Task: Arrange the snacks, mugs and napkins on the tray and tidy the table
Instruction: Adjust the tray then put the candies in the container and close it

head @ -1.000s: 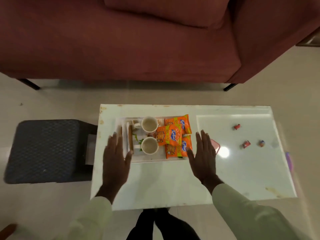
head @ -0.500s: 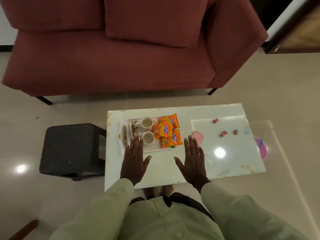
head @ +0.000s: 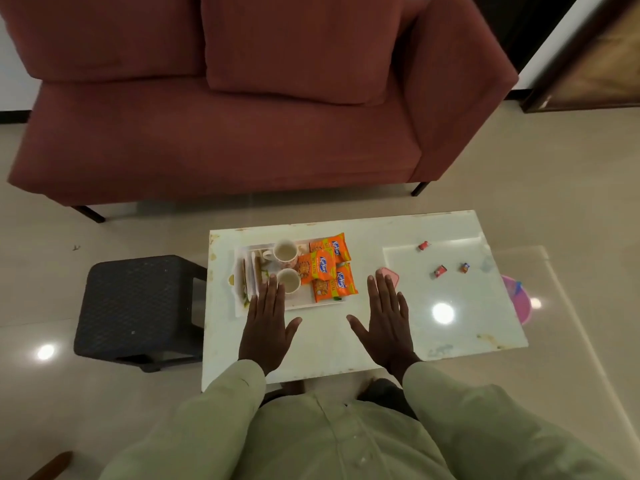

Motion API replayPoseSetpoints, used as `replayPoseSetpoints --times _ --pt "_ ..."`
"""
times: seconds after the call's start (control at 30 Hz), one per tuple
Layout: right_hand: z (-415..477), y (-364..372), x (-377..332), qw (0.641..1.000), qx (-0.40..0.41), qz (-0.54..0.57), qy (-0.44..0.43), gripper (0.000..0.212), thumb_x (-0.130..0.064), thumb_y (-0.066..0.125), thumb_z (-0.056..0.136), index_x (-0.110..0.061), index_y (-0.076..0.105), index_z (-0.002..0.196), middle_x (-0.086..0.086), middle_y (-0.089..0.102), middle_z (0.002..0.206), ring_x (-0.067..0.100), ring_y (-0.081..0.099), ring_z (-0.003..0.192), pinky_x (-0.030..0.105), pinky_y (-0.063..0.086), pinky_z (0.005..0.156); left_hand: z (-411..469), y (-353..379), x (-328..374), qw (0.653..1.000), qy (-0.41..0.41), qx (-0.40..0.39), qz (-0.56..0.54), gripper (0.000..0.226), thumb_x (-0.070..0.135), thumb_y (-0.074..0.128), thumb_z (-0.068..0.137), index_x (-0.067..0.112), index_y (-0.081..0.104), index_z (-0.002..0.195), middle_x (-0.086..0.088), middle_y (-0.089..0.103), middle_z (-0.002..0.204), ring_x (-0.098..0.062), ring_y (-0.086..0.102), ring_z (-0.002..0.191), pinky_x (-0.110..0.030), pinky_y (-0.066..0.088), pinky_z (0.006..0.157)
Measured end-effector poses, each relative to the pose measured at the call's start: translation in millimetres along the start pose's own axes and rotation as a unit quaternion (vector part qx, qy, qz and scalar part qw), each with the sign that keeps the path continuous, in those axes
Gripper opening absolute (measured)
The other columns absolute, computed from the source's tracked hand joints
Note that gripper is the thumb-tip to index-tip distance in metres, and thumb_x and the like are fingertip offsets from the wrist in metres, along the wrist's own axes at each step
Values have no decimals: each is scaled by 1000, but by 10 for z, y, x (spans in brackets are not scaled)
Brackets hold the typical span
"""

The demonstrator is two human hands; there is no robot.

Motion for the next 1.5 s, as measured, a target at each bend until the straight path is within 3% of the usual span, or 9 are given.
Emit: replayPoseSetpoints --times 0.23,0.4,0.53,0.9,1.07,1.33,1.5 --pt "42 -304 763 1000 -2 1 -10 86 -69 30 92 -22 2 158 1 -3 167 22 -4 154 49 11 123 185 172 523 1000 -5 2 9 80 59 27 95 9 9 155 -11 4 164 -27 4 151 -46 20 120" --pt "35 -549 1561 999 4 -1 -37 87 -67 35 92 -26 -8 156 0 -4 167 21 -5 154 47 10 123 358 385 1331 999 -27 14 -29 81 58 26 94 8 10 155 -12 8 163 -28 6 151 -46 20 120" --pt "96 -745 2190 999 -3 -15 -44 91 -65 39 91 -21 -3 158 2 -4 167 20 -5 154 50 15 123 424 568 2047 997 -36 23 -66 81 58 28 94 7 10 155 -11 7 163 -27 5 151 -45 18 120" --pt "94 -886 2649 999 2 32 -36 95 -65 46 89 -20 -1 158 0 -4 167 18 -5 154 48 16 123 444 759 2553 994 -47 2 -102 84 63 30 93 16 -2 155 -5 0 164 -20 0 152 -44 20 120" --pt "216 -523 2860 999 13 48 -20 98 -65 51 87 -19 3 158 -2 -3 167 19 -1 154 44 13 122 488 1227 2573 991 -50 -29 -125 88 67 29 92 15 0 156 -5 -2 165 -19 -1 152 -41 15 121" --pt "546 775 3432 998 -13 50 41 98 -67 50 87 -20 2 158 0 -1 167 18 -3 154 47 16 123 713 2578 2390 975 -87 -102 -180 101 75 42 83 27 -12 153 8 -10 162 -14 -2 150 -45 18 120" --pt "845 1539 3781 990 18 92 101 104 -66 58 84 -21 1 157 -2 -4 167 16 -7 154 46 14 123 864 3449 2331 965 -140 -129 -183 126 84 57 62 29 -9 153 2 5 164 -20 12 150 -53 19 115"
Point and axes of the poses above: each hand's wrist, its own z-axis towards the middle knuckle, its own y-axis out of the palm, x = y × z, the point moved 8 cm from there along z, towards the middle knuckle
